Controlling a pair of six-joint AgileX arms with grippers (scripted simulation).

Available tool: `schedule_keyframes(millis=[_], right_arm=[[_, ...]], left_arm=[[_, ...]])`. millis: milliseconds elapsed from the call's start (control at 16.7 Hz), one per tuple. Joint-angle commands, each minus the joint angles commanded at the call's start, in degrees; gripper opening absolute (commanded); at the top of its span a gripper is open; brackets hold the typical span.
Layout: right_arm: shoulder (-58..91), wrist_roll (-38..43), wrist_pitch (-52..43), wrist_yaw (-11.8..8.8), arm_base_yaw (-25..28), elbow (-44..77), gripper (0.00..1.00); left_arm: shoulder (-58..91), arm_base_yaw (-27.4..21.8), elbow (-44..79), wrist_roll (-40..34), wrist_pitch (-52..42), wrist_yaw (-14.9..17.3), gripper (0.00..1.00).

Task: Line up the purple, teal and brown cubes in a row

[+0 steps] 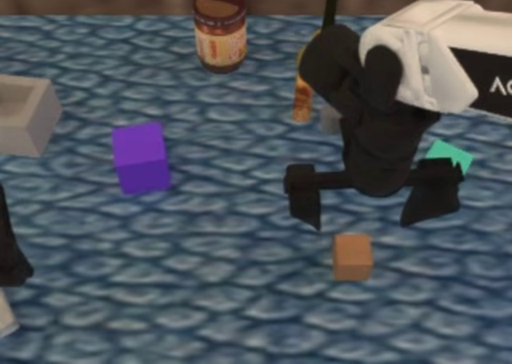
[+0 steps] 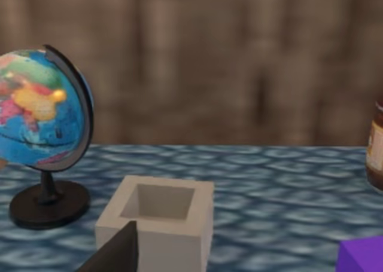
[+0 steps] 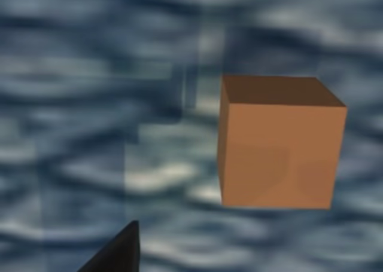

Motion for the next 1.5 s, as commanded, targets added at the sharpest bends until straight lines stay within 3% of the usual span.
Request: schedule_keyframes(millis=[360, 840, 1020, 1200, 1500], right_arm=[[4.9, -18.6, -2.3, -0.2, -5.7, 6.0, 1.00], [12.3, -59.2, -5.9, -0.5, -17.5, 14.5, 1.00], [13.5, -70.7, -6.2, -0.6, -21.3, 16.9, 1.00], [13.7, -76.8, -6.1, -0.7, -23.6, 18.3, 1.00], [13.7, -77.7, -6.0, -0.8, -24.1, 18.6, 1.00]], left_arm=[[0.0, 0.0, 0.0, 0.0, 0.0, 0.0, 1.00], [0.0, 0.0, 0.0, 0.0, 0.0, 0.0, 1.00], [0.0, 0.0, 0.0, 0.0, 0.0, 0.0, 1.00], [0.0, 0.0, 0.0, 0.0, 0.0, 0.0, 1.00], [0.0, 0.0, 0.0, 0.0, 0.0, 0.0, 1.00]])
